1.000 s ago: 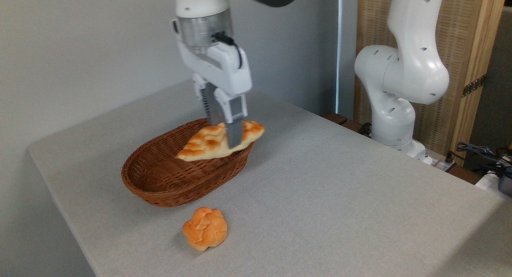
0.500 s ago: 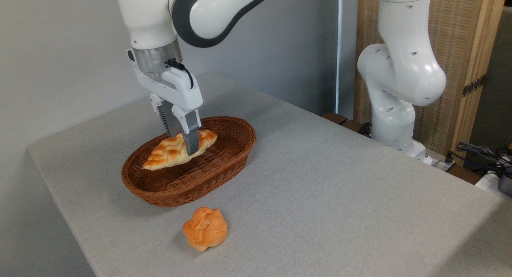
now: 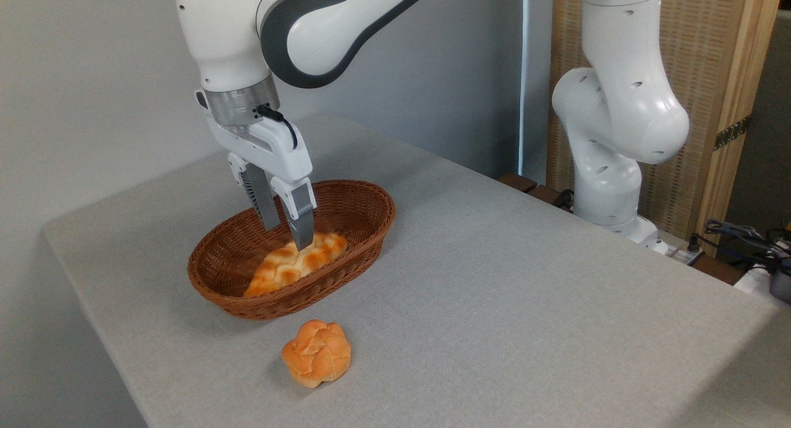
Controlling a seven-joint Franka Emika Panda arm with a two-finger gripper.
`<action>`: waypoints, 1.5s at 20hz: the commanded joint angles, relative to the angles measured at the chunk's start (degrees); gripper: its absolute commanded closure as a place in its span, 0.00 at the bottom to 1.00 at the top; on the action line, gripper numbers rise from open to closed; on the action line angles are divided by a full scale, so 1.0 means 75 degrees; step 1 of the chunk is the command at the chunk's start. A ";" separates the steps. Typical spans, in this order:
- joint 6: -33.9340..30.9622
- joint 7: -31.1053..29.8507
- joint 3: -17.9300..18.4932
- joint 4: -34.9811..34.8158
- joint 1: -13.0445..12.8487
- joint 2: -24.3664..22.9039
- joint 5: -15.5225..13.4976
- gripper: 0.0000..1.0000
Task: Put bread into the basket
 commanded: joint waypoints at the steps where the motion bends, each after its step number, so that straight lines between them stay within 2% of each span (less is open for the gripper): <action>1: 0.0053 -0.0036 -0.0006 0.0073 0.0009 0.0008 -0.0016 0.00; 6: 0.0041 0.0080 0.0122 0.0178 0.0044 -0.0085 0.0031 0.00; 9: -0.0087 0.0641 0.0379 0.0564 0.0044 -0.0179 0.0405 0.00; 11: -0.0343 0.1017 0.0730 0.0716 0.0067 -0.0308 0.0312 0.00; 13: -0.1010 0.1461 0.1058 0.1265 0.0067 -0.0332 0.0277 0.00; 16: -0.1832 0.2375 0.1620 0.1970 0.0079 -0.0308 -0.0248 0.00; 18: -0.2207 0.2507 0.1833 0.2193 0.0079 -0.0320 -0.0473 0.00; 22: -0.2748 0.2600 0.2078 0.2486 0.0079 -0.0343 -0.0496 0.00; 27: -0.2748 0.2600 0.2091 0.2498 0.0090 -0.0344 -0.0485 0.00; 29: -0.2748 0.2624 0.1952 0.2487 0.0347 -0.0355 -0.0485 0.00; 30: -0.2748 0.2659 0.1684 0.2487 0.0534 -0.0378 -0.0473 0.00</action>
